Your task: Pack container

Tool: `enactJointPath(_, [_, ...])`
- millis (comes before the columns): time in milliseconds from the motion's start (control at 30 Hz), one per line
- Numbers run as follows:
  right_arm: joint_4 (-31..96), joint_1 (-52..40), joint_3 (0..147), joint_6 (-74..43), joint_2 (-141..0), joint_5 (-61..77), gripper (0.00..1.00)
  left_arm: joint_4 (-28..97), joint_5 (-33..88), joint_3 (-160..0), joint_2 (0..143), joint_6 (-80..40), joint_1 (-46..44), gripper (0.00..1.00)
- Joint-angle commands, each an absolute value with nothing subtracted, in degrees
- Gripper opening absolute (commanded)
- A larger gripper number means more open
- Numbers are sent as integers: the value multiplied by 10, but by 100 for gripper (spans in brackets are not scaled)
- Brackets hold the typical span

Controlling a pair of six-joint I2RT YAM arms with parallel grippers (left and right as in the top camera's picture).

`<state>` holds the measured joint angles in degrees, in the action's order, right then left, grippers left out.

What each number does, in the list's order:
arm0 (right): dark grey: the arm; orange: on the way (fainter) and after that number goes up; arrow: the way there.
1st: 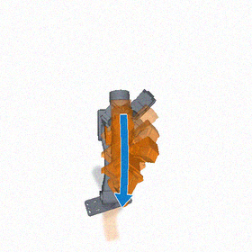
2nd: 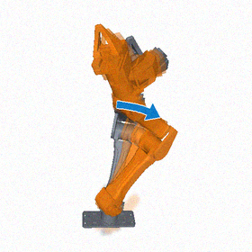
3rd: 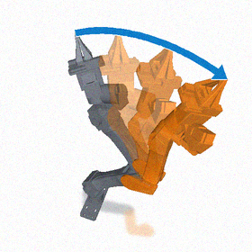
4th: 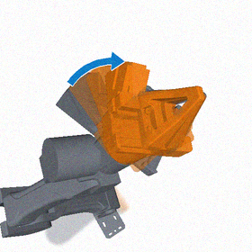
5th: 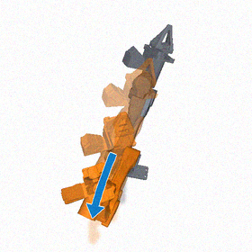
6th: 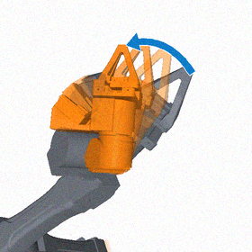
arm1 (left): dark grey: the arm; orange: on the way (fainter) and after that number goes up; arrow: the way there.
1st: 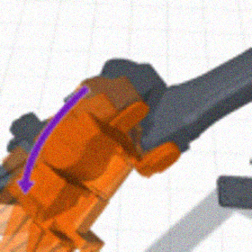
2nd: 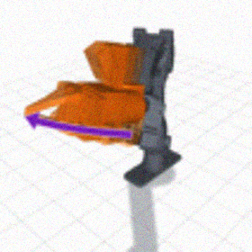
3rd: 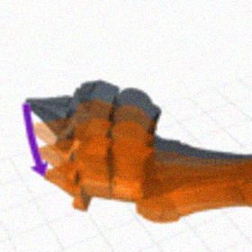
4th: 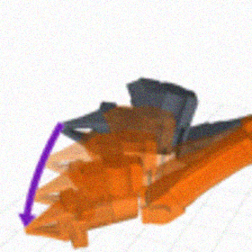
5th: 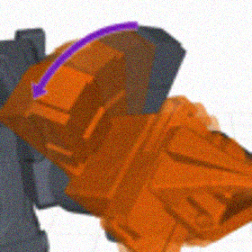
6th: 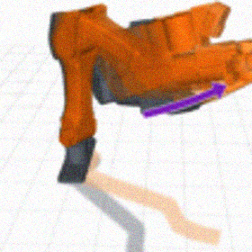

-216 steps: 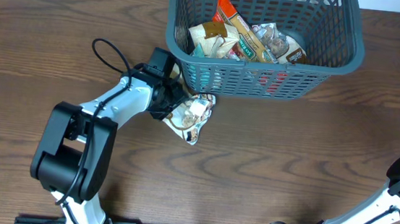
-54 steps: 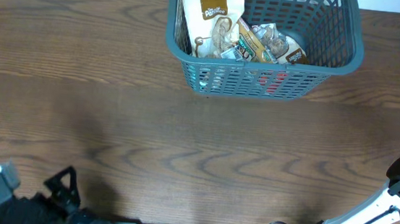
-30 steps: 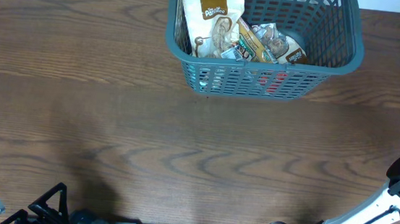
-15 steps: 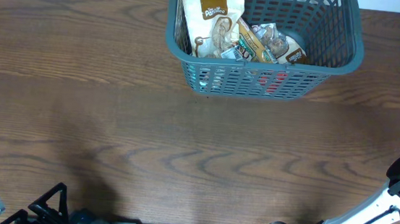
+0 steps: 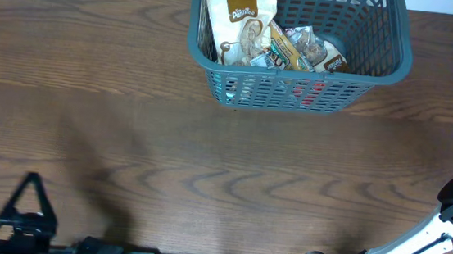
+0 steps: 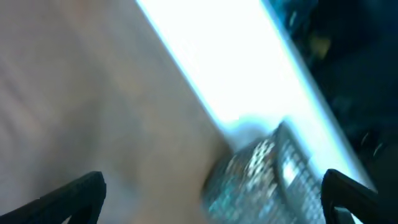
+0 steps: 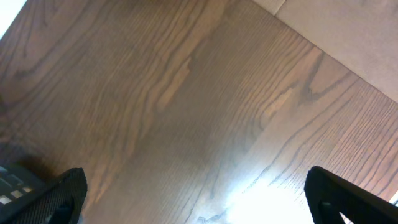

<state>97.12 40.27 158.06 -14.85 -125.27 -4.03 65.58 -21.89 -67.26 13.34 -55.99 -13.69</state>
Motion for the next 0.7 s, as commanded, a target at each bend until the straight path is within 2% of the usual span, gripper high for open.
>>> enactJointPath(0, [973,404,1582,-145,-1253,-40,99,629,-275,-650,133,-562,-87,99])
enactJointPath(167, [973,404,1582,-145,-1253,-40,99,582,-294,-575,132,-563,-24,98])
enactJointPath(333, [973,404,1582,-145,-1253,-40,99,501,-296,-498,126,-563,-9,99])
enactJointPath(567, [973,404,1582,-145,-1253,-40,99,533,-286,-464,125,-562,-9,99])
enactJointPath(667, [973,404,1582,-145,-1253,-40,99,524,-330,-445,125,-555,-9,99])
